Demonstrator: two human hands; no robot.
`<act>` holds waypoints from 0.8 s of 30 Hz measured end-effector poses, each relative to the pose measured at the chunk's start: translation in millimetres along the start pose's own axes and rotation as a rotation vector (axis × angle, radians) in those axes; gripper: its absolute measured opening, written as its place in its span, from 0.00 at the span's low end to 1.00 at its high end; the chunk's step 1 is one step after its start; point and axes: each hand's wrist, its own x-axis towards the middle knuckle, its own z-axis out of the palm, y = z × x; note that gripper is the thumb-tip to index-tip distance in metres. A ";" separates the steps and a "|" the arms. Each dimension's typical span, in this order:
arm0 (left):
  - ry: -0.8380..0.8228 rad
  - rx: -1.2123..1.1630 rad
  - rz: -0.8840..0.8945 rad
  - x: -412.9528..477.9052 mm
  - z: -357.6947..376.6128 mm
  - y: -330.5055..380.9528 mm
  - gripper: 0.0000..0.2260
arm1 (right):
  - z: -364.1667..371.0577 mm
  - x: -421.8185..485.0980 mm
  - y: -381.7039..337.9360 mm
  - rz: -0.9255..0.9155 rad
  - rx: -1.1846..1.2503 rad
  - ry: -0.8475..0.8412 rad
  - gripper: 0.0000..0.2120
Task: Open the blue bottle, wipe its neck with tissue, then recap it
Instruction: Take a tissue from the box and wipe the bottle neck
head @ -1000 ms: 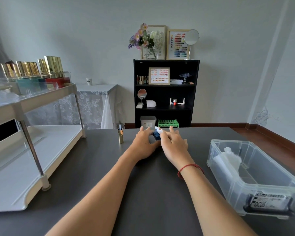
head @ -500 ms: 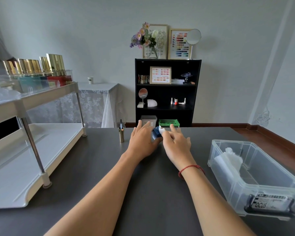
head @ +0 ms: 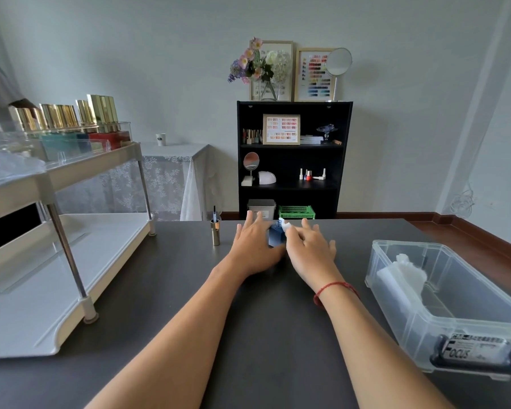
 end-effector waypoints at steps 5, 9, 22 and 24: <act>0.007 -0.096 -0.057 -4.4 -5.2 -2.2 0.18 | -0.5 1.3 0.9 0.007 0.000 -0.006 0.18; -0.057 -0.038 -0.037 -1.9 -4.4 -4.8 0.18 | -0.8 1.7 0.5 0.011 -0.001 -0.019 0.18; 0.180 0.076 0.075 10.6 12.2 -8.6 0.14 | -2.3 0.4 -3.3 0.007 0.095 0.017 0.18; 0.204 0.091 0.068 11.2 12.9 -6.9 0.14 | -1.5 0.7 -2.5 -0.001 0.076 0.000 0.19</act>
